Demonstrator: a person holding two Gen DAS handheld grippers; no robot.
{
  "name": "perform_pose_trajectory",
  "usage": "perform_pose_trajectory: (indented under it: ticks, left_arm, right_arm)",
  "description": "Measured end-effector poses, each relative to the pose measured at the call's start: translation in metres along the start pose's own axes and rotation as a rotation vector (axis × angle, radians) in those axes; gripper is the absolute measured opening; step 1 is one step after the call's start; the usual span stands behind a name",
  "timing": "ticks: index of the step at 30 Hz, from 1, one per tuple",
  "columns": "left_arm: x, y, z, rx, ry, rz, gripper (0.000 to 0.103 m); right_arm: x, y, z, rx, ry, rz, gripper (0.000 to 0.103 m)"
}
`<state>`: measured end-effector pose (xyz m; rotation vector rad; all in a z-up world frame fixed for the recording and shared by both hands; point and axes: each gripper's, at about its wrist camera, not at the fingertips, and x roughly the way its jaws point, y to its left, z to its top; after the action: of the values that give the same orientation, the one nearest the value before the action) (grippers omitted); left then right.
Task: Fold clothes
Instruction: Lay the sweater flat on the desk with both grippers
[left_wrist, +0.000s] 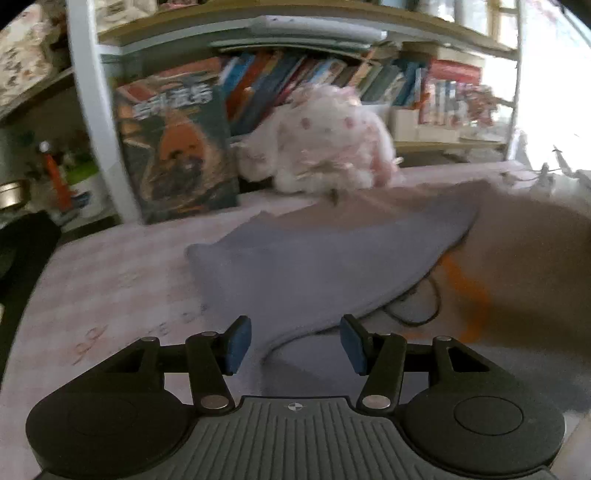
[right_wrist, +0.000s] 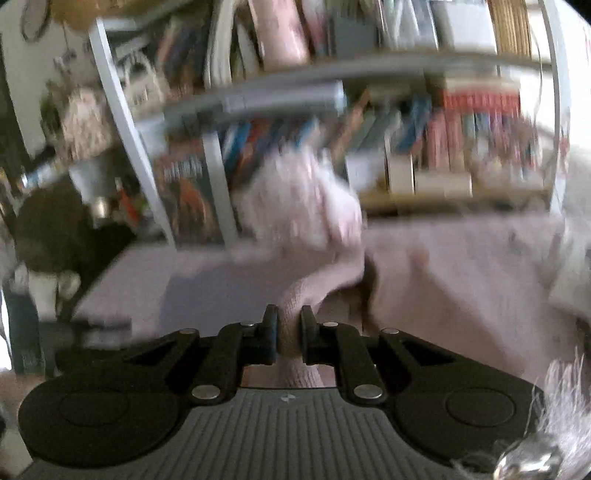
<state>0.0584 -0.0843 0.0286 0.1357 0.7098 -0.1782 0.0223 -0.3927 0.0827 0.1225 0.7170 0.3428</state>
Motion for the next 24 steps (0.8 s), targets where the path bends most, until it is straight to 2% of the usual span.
perform_pose_trajectory:
  ticks: [3,6,10,11,14,20,24]
  left_arm:
    - [0.007,-0.015,0.006,0.048,-0.013,-0.054,0.054]
    - [0.019,-0.039,0.013,0.112,-0.019,-0.103,0.054]
    - [0.036,-0.071,0.021,0.197,-0.026,-0.169,0.054]
    - [0.039,-0.078,0.024,0.213,-0.028,-0.182,0.054]
    - [0.047,-0.100,0.029,0.264,-0.034,-0.217,0.054]
    - [0.067,-0.147,0.030,0.394,-0.034,-0.243,0.056]
    - [0.087,-0.172,0.033,0.470,-0.040,-0.186,0.056]
  right_arm:
    - [0.023,-0.003,-0.036,0.010,0.127,-0.111,0.011]
    - [0.043,-0.010,-0.064,0.060,0.187,-0.193,0.012]
    - [0.047,-0.015,-0.082,0.082,0.183,-0.300,0.014]
    - [0.046,-0.018,-0.085,0.089,0.178,-0.323,0.017]
    - [0.045,-0.024,-0.090,0.085,0.183,-0.345,0.018]
    - [0.043,-0.021,-0.088,0.028,0.277,-0.156,0.018]
    - [0.040,-0.020,-0.089,-0.012,0.282,-0.114,0.018]
